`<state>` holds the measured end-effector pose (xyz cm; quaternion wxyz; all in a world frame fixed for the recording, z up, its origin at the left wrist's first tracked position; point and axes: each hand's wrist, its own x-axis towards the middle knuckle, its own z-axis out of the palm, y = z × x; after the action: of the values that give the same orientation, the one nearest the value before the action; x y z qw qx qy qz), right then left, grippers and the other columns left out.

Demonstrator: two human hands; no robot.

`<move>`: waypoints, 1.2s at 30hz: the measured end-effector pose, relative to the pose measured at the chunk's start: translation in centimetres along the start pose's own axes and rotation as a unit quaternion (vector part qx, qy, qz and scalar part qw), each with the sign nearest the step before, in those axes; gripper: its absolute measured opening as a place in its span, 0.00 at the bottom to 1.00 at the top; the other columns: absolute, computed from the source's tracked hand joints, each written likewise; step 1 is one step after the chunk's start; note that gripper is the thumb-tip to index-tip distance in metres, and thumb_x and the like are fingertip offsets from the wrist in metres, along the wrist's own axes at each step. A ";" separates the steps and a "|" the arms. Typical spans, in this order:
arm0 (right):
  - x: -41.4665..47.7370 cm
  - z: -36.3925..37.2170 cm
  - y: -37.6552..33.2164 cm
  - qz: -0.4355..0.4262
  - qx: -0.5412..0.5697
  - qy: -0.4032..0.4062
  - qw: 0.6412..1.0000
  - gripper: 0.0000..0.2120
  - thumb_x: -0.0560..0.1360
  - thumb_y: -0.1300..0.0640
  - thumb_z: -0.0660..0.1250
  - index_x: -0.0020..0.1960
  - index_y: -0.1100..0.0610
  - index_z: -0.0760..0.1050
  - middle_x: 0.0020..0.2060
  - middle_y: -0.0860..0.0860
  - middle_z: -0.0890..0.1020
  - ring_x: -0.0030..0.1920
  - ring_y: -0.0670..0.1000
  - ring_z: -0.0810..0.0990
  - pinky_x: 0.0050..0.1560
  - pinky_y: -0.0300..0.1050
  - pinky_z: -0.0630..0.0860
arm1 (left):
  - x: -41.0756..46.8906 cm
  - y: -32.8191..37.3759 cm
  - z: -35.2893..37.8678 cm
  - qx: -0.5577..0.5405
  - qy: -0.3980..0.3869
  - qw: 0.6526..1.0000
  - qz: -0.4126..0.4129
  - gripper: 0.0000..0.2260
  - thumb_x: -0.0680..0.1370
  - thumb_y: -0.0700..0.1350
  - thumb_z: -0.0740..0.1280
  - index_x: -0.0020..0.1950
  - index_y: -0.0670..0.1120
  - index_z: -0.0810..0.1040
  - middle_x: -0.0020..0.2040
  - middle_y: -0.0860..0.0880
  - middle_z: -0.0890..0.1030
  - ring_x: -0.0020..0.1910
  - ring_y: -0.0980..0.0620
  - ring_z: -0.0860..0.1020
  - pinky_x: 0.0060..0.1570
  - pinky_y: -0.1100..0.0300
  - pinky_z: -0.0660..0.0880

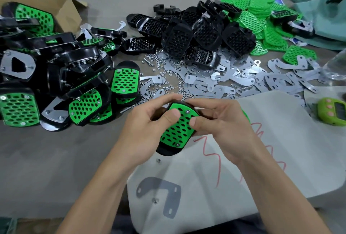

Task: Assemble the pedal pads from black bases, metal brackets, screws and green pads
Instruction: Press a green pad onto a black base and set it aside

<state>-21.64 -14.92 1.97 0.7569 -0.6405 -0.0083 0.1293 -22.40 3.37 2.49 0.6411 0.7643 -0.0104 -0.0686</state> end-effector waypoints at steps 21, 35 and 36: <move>-0.2 2.3 2.2 -0.018 0.085 0.101 0.991 0.16 0.72 0.67 0.71 0.58 0.57 0.83 0.46 0.55 0.87 0.47 0.53 0.85 0.52 0.54 0.83 | 1.1 0.0 0.8 -0.050 0.092 0.994 -0.018 0.10 0.69 0.46 0.72 0.48 0.52 0.88 0.42 0.38 0.86 0.39 0.46 0.81 0.49 0.40 0.81; -0.3 1.6 2.3 0.025 -0.063 -0.028 0.997 0.42 0.65 0.73 0.73 0.71 0.42 0.70 0.51 0.58 0.86 0.50 0.60 0.86 0.56 0.64 0.81 | 2.2 -1.2 0.7 -0.116 0.178 0.974 -0.074 0.09 0.76 0.35 0.73 0.45 0.49 0.87 0.38 0.47 0.86 0.36 0.51 0.83 0.37 0.59 0.80; -0.3 1.7 2.3 0.030 -0.056 -0.021 0.998 0.42 0.65 0.73 0.73 0.71 0.43 0.70 0.49 0.59 0.87 0.49 0.62 0.86 0.56 0.67 0.80 | 2.2 -1.2 0.7 -0.113 0.175 0.975 -0.074 0.09 0.75 0.35 0.73 0.45 0.49 0.87 0.38 0.46 0.86 0.36 0.51 0.83 0.38 0.57 0.81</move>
<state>-22.69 -12.96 0.07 0.7156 -0.6787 -0.0120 0.1649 -20.39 2.72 0.99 0.7086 0.6854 0.1665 0.0187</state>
